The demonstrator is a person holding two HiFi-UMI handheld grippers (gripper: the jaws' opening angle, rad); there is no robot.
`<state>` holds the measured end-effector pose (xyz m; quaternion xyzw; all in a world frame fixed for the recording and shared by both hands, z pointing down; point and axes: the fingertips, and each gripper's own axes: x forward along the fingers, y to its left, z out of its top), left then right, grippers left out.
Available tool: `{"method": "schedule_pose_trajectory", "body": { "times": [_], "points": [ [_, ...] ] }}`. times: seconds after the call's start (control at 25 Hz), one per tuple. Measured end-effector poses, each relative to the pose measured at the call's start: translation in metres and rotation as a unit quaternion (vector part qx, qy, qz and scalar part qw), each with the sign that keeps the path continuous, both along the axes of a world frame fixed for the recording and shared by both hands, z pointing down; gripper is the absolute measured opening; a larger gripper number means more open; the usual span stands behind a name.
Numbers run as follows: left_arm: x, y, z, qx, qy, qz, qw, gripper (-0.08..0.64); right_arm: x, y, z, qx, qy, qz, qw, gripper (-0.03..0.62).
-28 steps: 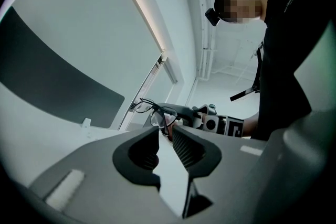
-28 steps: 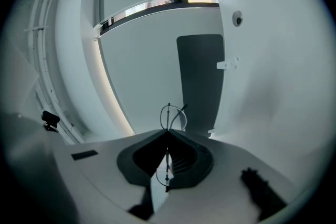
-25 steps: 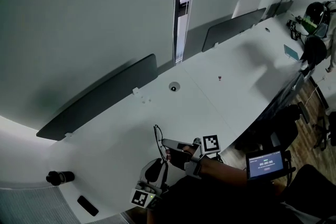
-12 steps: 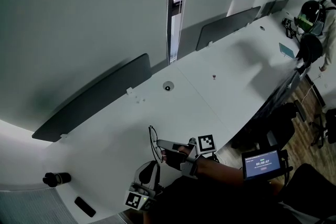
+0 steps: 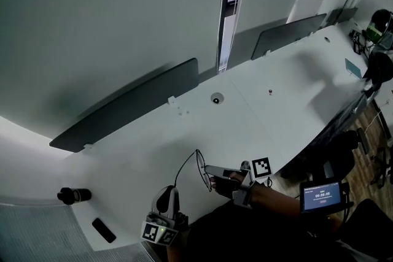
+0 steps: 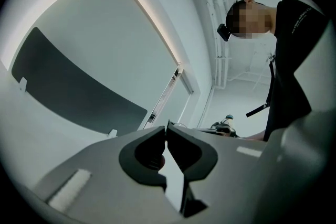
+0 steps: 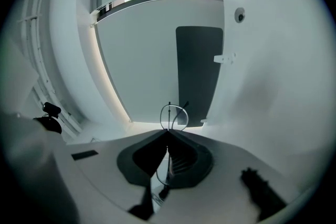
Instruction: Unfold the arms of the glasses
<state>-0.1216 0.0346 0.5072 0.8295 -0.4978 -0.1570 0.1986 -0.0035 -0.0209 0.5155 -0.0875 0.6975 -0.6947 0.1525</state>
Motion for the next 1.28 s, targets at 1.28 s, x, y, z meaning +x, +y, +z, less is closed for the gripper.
{"method": "schedule_pose_trajectory", "body": {
  "times": [1.28],
  "points": [
    [-0.07, 0.006, -0.004, -0.022, 0.055, -0.093, 0.9939, 0.032, -0.022, 0.052, 0.006, -0.037, 0.003, -0.122, 0.992, 0.009]
  ]
}}
